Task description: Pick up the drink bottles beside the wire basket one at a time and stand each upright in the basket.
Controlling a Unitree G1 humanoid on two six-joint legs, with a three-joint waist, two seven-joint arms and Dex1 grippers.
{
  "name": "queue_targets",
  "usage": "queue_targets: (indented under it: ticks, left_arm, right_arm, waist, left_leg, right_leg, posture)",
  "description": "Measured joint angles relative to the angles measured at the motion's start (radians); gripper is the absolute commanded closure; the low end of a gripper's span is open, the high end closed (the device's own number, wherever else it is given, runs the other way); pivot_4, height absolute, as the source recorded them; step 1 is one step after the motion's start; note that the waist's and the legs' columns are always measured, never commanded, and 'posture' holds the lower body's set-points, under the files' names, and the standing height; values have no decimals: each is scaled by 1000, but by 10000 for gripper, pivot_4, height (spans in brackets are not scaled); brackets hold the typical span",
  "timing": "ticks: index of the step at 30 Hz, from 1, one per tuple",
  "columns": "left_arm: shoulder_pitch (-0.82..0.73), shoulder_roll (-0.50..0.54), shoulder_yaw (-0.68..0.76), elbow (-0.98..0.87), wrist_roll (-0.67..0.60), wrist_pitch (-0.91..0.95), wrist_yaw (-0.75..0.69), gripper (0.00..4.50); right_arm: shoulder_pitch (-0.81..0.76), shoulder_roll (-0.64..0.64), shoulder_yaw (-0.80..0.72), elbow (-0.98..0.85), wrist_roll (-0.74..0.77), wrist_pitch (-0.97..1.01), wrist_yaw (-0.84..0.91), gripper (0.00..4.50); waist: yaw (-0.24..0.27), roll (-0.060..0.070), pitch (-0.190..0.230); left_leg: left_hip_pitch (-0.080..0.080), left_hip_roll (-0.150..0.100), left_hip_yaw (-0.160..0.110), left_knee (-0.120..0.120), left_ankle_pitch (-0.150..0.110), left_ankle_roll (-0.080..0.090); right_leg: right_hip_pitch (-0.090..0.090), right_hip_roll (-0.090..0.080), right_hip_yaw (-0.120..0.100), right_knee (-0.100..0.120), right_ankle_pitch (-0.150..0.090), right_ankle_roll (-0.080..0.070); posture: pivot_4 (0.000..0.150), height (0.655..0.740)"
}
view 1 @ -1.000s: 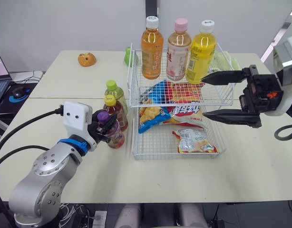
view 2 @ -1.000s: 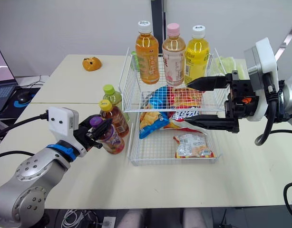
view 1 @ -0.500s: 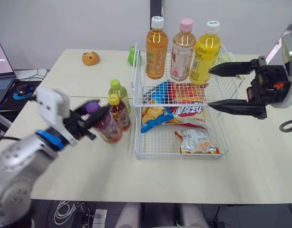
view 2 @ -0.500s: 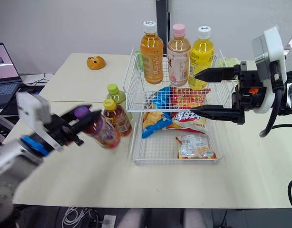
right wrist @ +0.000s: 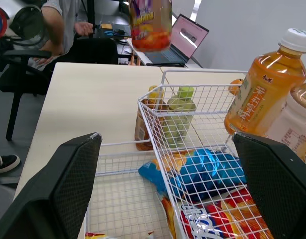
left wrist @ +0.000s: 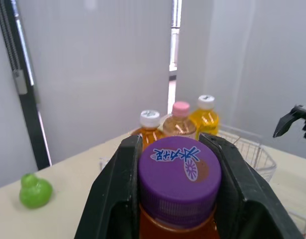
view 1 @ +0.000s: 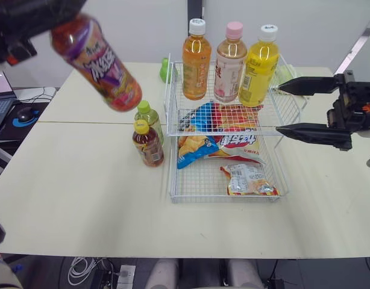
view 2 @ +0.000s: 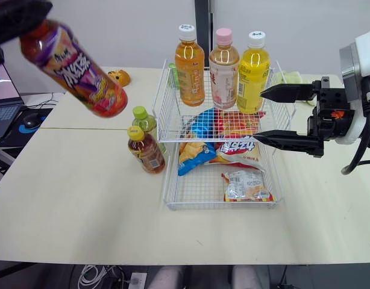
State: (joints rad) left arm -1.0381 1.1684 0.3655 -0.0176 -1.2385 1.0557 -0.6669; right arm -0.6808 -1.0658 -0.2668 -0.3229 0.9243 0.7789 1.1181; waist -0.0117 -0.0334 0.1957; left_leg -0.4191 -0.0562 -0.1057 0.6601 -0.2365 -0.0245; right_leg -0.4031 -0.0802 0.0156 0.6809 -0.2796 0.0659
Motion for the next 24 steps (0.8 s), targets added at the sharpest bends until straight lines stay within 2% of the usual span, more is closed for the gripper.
queue_targets:
  ticks: [3, 6, 9, 16, 24]
  left_arm:
    - [-203, -55, -134, 114, 64, 19, -77, 31205]
    - [-423, -165, -263, 245, 167, 23, -172, 31205]
    - [-520, -270, -351, 323, 273, -13, -258, 31205]
    - [-495, -516, -516, 369, 500, -177, -394, 31205]
    - [-461, -777, -578, 449, 709, -386, -392, 31205]
  right_arm:
    - [30, -15, -34, -12, 4, 11, -8, 0]
    - [62, -33, -74, -29, 21, 32, -12, 0]
    - [87, -38, -100, -41, 40, 45, -23, 0]
    - [137, -65, -163, -70, 50, 65, -57, 0]
    - [232, -94, -268, -112, 63, 99, -90, 0]
  waist:
    - [1, 0, 0]
    - [4, -1, 1]
    - [-1, 0, 1]
    - [-17, 0, 1]
    - [-17, 0, 1]
  left_leg:
    - [-1, -1, 0, 1, 0, 0]
    - [-2, -1, 0, 2, 0, 0]
    - [-2, 0, 0, 1, 0, 0]
    - [-4, 0, 0, 1, 0, 0]
    - [-6, -1, 0, 2, 0, 0]
  right_leg:
    - [0, 0, -1, 1, 0, 0]
    - [0, 1, 0, 0, 1, 1]
    - [-1, 1, 1, 0, 1, 1]
    - [-3, 1, 2, 0, 1, 1]
    - [-3, 0, 2, -1, 1, 2]
  posture:
    - [1500, 7400]
    - [1500, 7400]
    - [1500, 7400]
    - [1500, 7400]
    - [1500, 7400]
